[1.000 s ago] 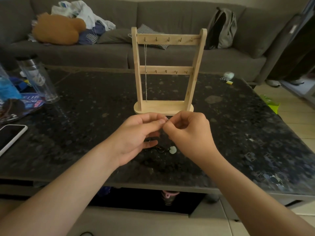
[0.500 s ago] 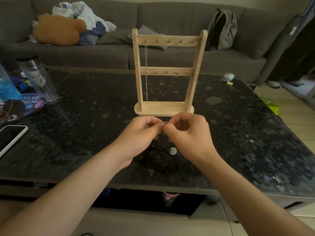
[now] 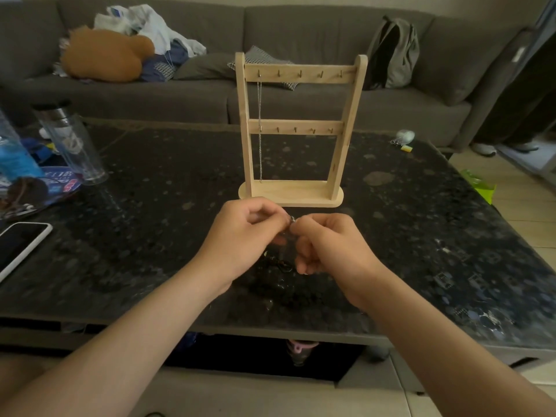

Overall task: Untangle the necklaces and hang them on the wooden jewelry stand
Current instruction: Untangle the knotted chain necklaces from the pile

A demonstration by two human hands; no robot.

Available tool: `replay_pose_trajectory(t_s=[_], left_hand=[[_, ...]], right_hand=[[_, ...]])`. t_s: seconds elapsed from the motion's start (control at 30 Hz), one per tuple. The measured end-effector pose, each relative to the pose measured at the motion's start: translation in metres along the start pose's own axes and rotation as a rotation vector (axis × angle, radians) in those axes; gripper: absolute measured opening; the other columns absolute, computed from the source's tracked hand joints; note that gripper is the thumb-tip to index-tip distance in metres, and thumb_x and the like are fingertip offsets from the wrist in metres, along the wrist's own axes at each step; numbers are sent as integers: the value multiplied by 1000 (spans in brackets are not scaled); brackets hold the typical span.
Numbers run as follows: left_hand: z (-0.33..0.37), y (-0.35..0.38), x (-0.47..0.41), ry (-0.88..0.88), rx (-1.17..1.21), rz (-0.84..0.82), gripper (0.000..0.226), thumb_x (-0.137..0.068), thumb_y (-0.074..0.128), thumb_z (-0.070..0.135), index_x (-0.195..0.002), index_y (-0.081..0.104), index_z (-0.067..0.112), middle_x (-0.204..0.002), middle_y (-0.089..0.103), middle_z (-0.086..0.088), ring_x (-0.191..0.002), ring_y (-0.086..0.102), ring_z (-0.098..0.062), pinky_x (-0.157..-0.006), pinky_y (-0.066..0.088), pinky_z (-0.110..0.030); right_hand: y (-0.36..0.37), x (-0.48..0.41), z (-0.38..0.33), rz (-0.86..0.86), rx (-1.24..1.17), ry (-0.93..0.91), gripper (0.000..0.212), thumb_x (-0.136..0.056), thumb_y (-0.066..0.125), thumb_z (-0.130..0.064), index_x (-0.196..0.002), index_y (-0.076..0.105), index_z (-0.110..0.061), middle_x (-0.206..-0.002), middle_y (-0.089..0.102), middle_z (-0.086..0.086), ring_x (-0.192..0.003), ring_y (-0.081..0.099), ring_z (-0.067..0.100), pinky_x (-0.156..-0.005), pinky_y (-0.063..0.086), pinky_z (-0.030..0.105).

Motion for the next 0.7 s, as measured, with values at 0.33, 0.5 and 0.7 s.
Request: replay_pose_trajectory(t_s=[0.33, 0.5, 0.7], left_hand=[[-4, -2, -3, -259, 300, -169, 28, -110, 58, 34, -94, 74, 19, -99, 75, -2, -103, 76, -22, -108, 54, -51], [-5, -1, -1, -287, 342, -182, 36, -113, 47, 18, -111, 82, 13, -113, 82, -7, -109, 79, -26, -111, 53, -54], [0, -1, 0, -241, 263, -180, 35, -111, 49, 5, -119, 80, 19, -114, 82, -5, -108, 80, -23, -112, 52, -55]], right_hand=[[-3, -5, 7, 43, -33, -106, 21, -106, 62, -15, -92, 73, -4, -74, 72, 7, -65, 70, 23, -56, 55, 29], [-8, -7, 11, 105, -30, -116, 3, -97, 76, -13, -99, 77, -11, -81, 78, 6, -65, 68, 18, -58, 57, 29], [-9, -7, 11, 165, 8, -131, 3, -92, 77, -11, -95, 77, -12, -76, 77, 3, -63, 67, 14, -58, 56, 27]])
Point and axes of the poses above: each hand's wrist, its own x-axis away from the middle knuckle, its own y-axis out of the palm, z = x × y, the point moved 3 cm from there along -x, towards the middle knuckle
